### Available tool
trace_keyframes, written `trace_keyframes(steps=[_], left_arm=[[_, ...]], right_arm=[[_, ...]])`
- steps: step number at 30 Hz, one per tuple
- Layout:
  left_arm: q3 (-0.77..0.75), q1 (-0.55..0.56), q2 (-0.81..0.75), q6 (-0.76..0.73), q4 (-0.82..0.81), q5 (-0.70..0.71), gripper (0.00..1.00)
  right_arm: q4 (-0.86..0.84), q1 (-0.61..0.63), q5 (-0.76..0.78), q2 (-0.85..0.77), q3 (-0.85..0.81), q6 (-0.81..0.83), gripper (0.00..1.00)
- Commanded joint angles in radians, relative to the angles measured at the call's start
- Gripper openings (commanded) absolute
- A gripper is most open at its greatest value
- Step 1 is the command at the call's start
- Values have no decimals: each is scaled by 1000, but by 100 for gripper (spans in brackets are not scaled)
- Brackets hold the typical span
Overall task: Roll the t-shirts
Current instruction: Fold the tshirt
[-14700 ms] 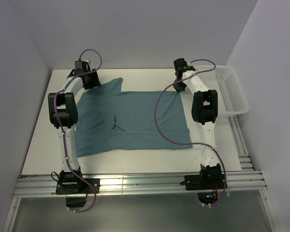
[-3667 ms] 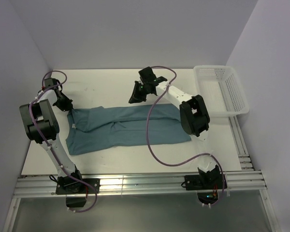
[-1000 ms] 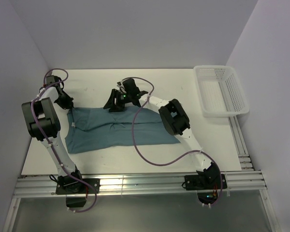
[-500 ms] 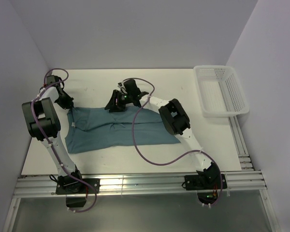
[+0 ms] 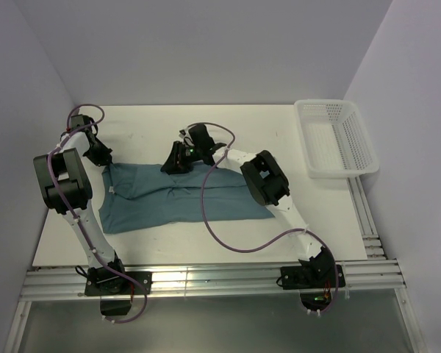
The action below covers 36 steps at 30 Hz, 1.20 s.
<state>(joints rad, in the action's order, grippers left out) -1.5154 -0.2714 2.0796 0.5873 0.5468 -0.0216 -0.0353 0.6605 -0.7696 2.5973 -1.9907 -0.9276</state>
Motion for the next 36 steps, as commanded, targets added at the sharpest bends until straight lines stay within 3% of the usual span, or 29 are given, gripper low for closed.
trace_keyframes(steps=[1, 5, 19, 29, 36], left_arm=[[-43, 4, 7, -9, -25, 17, 0], [-43, 3, 8, -9, -27, 17, 0], [-31, 5, 0, -18, -31, 17, 0], [-34, 3, 8, -17, -30, 17, 0], [-32, 5, 10, -20, -27, 17, 0]], right_arm=[[-29, 14, -28, -83, 24, -4, 42], [-37, 16, -33, -95, 30, -13, 39], [-141, 16, -74, -115, 44, -100, 3], [-250, 43, -135, -232, 254, -96, 3], [-209, 83, -162, -319, 375, -19, 4]])
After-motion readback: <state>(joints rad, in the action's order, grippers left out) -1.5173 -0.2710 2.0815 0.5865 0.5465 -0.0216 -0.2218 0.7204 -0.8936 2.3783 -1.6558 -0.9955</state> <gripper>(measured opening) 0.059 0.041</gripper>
